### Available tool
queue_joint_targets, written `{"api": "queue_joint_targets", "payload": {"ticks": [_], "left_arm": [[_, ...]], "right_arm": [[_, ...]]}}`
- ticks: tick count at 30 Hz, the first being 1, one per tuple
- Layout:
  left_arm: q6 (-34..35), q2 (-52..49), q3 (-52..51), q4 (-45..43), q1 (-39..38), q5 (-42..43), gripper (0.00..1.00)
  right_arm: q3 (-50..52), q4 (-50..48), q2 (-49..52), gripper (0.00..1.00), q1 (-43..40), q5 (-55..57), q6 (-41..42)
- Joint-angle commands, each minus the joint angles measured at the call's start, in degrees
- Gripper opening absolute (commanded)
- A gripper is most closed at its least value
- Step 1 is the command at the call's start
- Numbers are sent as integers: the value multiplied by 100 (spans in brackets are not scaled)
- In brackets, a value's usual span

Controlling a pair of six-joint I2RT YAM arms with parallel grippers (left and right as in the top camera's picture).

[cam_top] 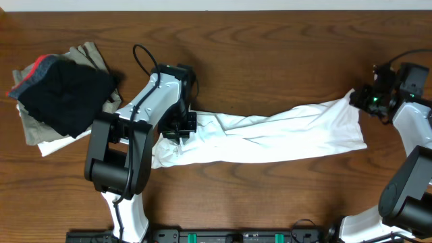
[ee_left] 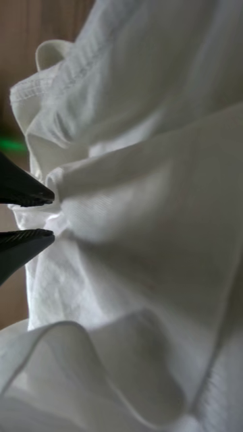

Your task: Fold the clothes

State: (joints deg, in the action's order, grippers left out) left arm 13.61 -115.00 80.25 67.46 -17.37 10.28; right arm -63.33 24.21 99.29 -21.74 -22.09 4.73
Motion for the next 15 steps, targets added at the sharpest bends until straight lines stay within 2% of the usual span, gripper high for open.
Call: {"api": "queue_joint_targets", "payload": {"ticks": [1,5,11,15], "left_arm": [[70,35,-22,-20,13,-63,17],[70,35,-22,-96,13,-63,16],[177,35,-22,-170,13,-63,16],[177,35,-22,-210,13,-63,16]], "right_arm": [[-240,-92,35,1,-74,-439,-55],[-411,-337,35,1,-74,-579,-52],[-584,-997,35,1,-70,-1381,-48],[-599,-1279,35,1,-70,-1436,-52]]}}
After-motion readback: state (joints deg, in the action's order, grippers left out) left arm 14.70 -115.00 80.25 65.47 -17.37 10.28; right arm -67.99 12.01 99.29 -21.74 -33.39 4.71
